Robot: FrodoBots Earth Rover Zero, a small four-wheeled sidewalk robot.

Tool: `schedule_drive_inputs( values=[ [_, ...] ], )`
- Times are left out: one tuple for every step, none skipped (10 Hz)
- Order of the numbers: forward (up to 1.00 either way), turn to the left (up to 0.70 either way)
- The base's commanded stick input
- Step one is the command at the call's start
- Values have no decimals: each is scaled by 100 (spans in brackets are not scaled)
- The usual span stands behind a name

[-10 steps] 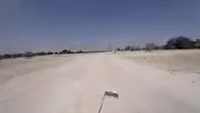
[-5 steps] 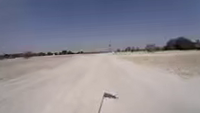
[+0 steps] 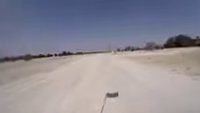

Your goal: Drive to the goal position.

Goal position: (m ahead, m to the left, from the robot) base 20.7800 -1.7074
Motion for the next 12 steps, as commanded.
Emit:
schedule_drive_inputs(
  values=[
    [70,0],
    [70,0],
    [70,0],
    [70,0],
    [70,0],
    [70,0],
    [70,0],
    [70,0],
    [70,0],
    [70,0],
    [70,0],
    [70,0]
  ],
)
